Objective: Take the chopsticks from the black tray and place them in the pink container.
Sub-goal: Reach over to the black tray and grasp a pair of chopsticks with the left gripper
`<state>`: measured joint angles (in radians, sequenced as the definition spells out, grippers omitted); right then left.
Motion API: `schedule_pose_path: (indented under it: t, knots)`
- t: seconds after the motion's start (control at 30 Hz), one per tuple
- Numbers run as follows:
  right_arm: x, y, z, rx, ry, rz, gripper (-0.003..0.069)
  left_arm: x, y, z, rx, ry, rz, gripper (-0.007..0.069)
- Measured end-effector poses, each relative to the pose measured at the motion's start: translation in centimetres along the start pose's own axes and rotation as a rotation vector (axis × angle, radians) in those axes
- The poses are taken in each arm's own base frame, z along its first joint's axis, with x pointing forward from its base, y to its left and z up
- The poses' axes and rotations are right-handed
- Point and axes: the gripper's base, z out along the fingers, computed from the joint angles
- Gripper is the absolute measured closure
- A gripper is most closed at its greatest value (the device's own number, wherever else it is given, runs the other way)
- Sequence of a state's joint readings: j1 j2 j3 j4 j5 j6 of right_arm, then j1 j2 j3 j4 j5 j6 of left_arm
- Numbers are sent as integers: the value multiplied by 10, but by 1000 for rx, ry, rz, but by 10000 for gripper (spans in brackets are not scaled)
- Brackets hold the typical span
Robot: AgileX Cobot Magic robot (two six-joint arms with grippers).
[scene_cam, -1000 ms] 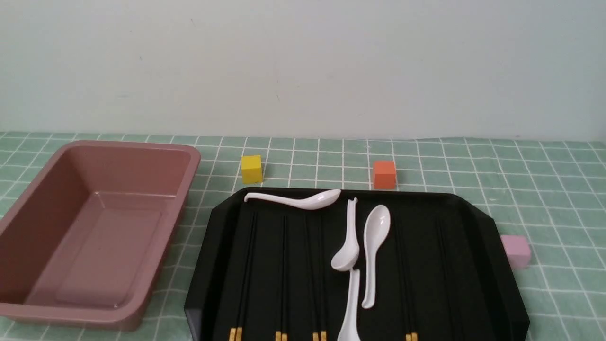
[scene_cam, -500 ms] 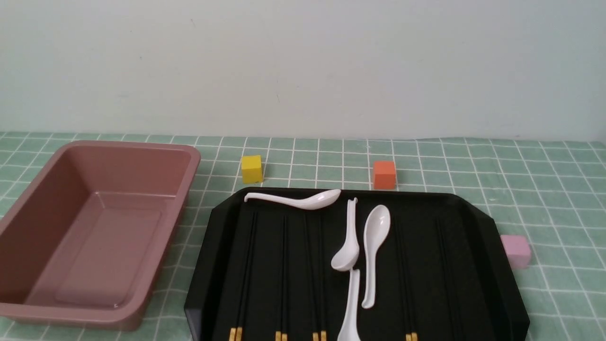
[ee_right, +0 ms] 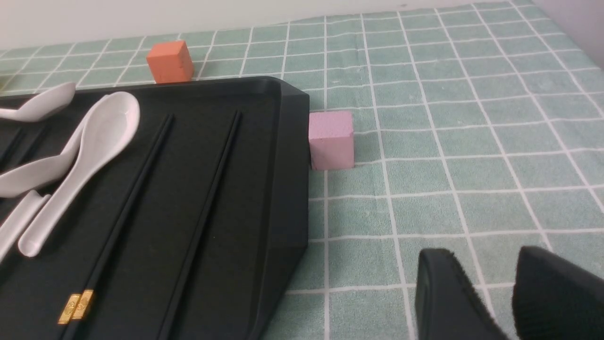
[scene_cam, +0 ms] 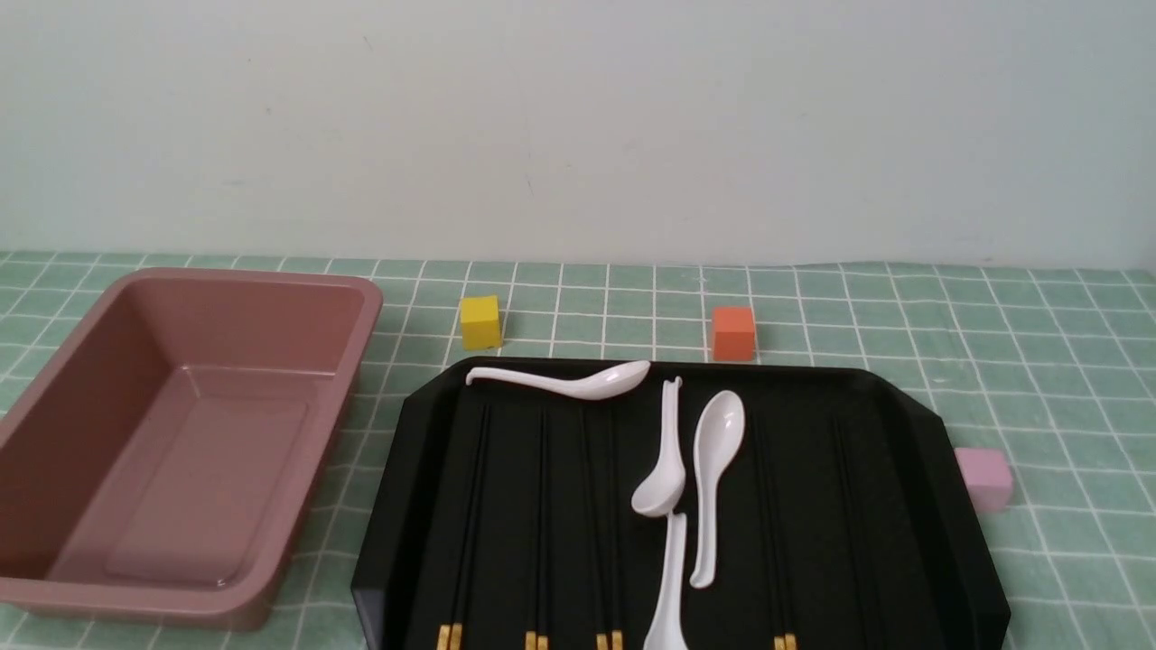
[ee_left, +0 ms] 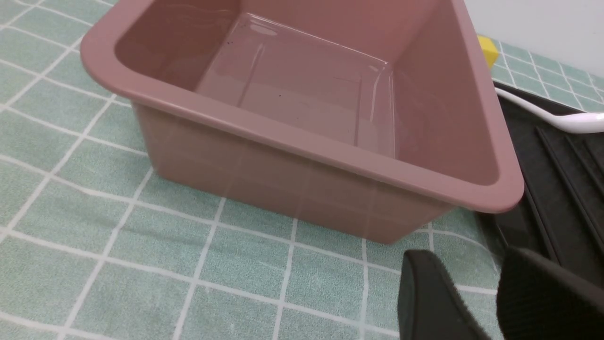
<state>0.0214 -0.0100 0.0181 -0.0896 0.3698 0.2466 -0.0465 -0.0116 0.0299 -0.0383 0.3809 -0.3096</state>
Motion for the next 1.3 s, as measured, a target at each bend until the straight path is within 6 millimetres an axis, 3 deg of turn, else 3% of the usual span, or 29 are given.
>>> schedule_pose_path:
  t: [0.77,0.87,1.1,1.2,1.3]
  knots:
    - [0,0,0,0,0,0,420,0,0,0,-1,0,3,386]
    - [0,0,0,0,0,1,420,0,-1,0,16,3,-71,386]
    - [0,0,0,0,0,1,420,-4,-21,-3,236,83,-1018,386]
    - [0,0,0,0,0,0,420,-9,-24,-4,298,79,-1246,386]
    - [0,0,0,0,0,0,420,-15,-23,-4,325,30,-1330,386]
